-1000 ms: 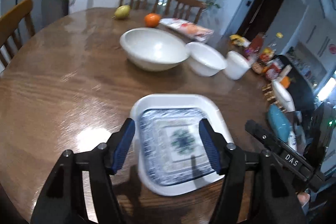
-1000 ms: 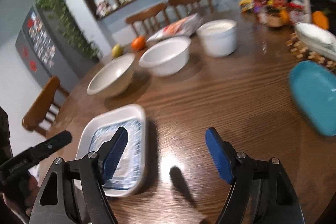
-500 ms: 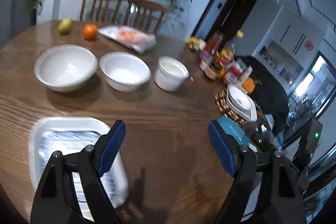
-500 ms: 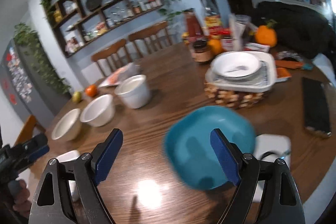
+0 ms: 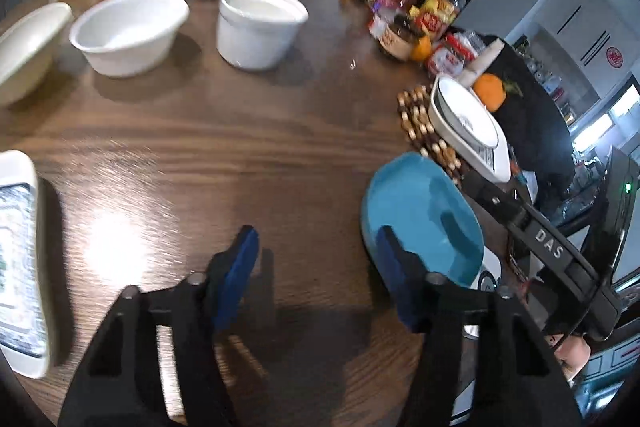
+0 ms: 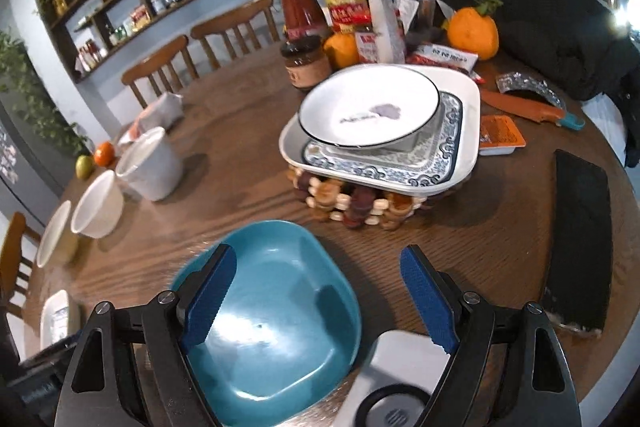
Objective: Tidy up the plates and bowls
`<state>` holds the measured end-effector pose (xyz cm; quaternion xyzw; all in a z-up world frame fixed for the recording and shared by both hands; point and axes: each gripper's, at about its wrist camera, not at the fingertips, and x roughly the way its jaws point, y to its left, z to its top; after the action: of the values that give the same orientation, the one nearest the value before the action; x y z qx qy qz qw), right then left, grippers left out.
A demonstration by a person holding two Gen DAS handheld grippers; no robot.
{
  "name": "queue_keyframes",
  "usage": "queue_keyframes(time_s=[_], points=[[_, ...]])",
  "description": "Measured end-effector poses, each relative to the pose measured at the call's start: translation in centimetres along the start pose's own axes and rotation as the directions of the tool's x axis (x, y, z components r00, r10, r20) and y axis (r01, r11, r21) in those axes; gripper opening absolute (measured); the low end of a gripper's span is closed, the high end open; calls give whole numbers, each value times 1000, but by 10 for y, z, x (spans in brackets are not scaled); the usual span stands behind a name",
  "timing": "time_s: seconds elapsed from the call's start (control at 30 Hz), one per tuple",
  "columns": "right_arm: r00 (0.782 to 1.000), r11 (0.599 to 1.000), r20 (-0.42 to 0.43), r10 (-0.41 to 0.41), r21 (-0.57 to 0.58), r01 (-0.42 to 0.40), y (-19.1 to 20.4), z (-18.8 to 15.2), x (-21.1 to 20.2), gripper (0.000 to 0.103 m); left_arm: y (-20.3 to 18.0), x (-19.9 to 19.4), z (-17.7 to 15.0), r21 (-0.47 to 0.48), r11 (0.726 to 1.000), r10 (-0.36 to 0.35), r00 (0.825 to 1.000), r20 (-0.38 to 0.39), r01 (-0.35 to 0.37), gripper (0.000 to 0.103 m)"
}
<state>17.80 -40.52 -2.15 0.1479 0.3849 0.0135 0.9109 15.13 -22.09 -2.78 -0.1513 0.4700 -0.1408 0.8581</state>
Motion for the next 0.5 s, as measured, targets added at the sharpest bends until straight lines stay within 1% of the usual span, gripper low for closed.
queue_keyframes(time_s=[0.07,0.13,0.2,0.23,0.3,0.37,0.4,0.5], points=[[1000,1000,-13,3,-3,-3,-3,0,5,78,-5,6,-1,12,1000,1,1000,-9,-1,49],[1000,1000,-21,14,1,-14,-6,0,9,74,-11,10,-3,29,1000,1,1000,-15,0,49],[999,1000,-32,19,-11,-19,-5,-1,13,65,-12,12,-3,37,999,-7,1000,-15,7,49],[999,1000,-39,20,-19,-21,-4,-2,16,63,-14,12,-4,41,999,-6,1000,-14,6,49],[998,999,-59,21,-28,-23,-1,-4,22,52,-15,16,-4,45,999,4,1000,-16,-3,48],[997,999,-75,30,-36,-32,1,-5,29,50,-15,18,-5,49,999,-4,1000,-24,6,42],[997,998,-65,31,-46,-34,3,-7,29,49,-15,20,-5,49,999,-4,1000,-29,5,41],[997,997,-64,35,-68,-39,12,-9,29,47,-13,23,-5,42,999,-2,999,-33,4,33]])
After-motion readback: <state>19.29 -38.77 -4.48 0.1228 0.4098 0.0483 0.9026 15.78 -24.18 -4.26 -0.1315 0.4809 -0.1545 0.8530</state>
